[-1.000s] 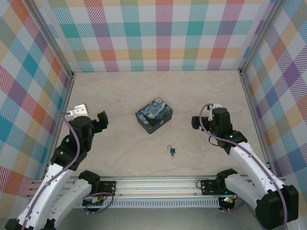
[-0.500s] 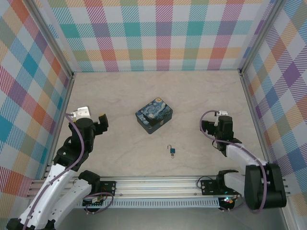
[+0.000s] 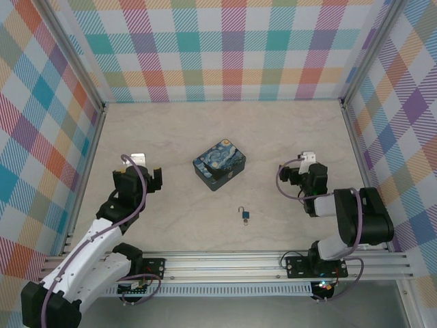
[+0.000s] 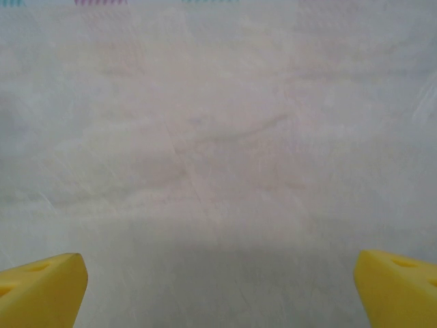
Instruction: Unlock the padlock with the key
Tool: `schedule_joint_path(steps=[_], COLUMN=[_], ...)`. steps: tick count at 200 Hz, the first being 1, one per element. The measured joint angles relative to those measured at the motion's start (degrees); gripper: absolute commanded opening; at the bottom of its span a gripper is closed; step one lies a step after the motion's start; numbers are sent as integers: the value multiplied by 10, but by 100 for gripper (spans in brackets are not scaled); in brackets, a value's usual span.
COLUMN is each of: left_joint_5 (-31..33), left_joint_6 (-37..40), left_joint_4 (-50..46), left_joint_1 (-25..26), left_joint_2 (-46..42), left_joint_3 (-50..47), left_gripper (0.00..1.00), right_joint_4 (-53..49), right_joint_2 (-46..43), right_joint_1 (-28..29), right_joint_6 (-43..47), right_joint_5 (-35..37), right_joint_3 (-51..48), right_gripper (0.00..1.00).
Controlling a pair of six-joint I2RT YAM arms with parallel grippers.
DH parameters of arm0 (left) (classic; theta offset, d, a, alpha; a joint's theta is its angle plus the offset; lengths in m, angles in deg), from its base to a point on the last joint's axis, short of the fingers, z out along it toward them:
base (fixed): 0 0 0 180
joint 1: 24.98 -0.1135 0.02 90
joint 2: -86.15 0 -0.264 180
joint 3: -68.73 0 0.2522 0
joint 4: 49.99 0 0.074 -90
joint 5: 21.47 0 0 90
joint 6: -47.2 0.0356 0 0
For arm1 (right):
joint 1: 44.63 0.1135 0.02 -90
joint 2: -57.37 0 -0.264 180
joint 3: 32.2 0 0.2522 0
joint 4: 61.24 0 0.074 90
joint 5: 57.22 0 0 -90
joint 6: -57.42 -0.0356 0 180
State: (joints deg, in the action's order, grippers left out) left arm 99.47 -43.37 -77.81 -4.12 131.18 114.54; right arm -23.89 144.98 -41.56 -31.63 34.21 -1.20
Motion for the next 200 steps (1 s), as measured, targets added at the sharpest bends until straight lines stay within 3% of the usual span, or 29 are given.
schedule_joint_path(steps=[94,200], left_joint_5=[-48,-176], left_joint_6=[20,60], left_joint_4=[166,490], left_joint_1=[-61,-115], left_joint_2=[105,286], left_joint_3=[-67,-150], left_gripper=[100,100], right_joint_4=[-28,-33], right_joint_2=[5,5], right_joint_1=[-37,-37], right_joint_6=[-16,-16], right_joint_5=[-26,-30], right_joint_3=[57,57], right_gripper=[100,100])
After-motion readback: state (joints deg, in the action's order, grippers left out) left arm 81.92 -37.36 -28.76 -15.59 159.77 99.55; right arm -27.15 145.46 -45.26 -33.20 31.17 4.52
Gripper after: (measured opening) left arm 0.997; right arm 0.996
